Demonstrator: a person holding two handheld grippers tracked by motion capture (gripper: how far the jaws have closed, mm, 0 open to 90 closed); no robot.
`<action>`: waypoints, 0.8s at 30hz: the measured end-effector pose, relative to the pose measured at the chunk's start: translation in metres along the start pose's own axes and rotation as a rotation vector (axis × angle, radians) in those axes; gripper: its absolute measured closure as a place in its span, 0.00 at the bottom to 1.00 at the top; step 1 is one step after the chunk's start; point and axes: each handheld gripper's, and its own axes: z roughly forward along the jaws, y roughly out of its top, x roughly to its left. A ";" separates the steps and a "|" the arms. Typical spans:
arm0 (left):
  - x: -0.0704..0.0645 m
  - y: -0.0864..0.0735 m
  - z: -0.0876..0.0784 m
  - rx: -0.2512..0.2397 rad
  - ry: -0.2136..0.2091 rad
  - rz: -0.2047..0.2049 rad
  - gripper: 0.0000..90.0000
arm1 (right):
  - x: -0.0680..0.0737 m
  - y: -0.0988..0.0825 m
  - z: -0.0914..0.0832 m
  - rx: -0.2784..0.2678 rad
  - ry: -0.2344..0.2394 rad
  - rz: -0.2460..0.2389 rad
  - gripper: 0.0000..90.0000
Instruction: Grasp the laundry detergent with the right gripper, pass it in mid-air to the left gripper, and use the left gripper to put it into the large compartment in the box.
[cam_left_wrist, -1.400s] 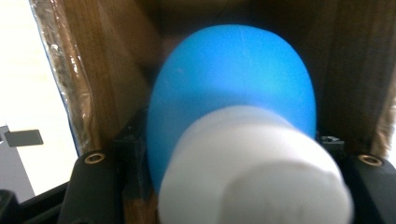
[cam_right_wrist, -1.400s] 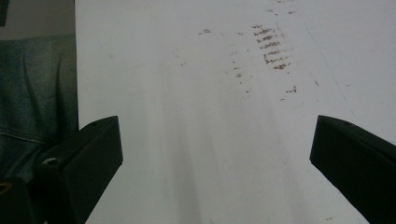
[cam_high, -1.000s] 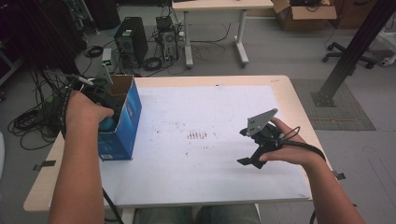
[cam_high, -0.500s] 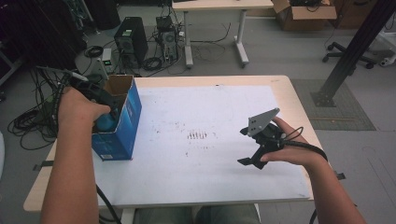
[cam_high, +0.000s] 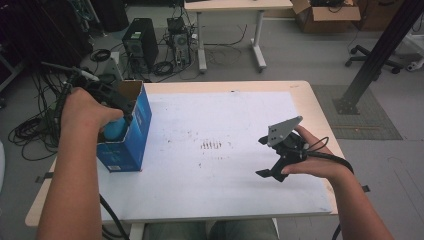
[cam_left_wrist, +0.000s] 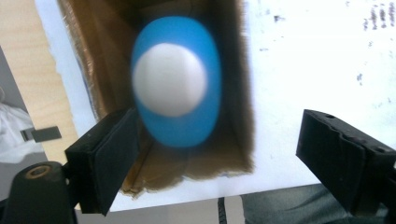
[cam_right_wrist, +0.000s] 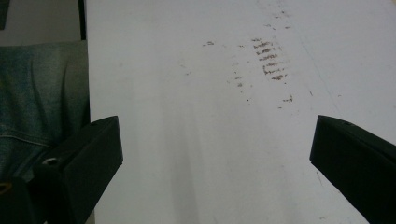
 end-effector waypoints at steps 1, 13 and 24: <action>-0.004 0.000 -0.002 0.003 0.009 0.011 0.10 | 0.000 0.000 -0.001 0.000 -0.001 -0.001 0.03; -0.043 -0.002 -0.031 -0.046 0.057 0.138 0.00 | 0.002 0.001 -0.009 -0.003 -0.008 -0.006 0.03; -0.085 -0.001 -0.049 -0.086 0.068 0.302 0.00 | 0.001 0.000 -0.018 0.010 -0.019 -0.005 0.03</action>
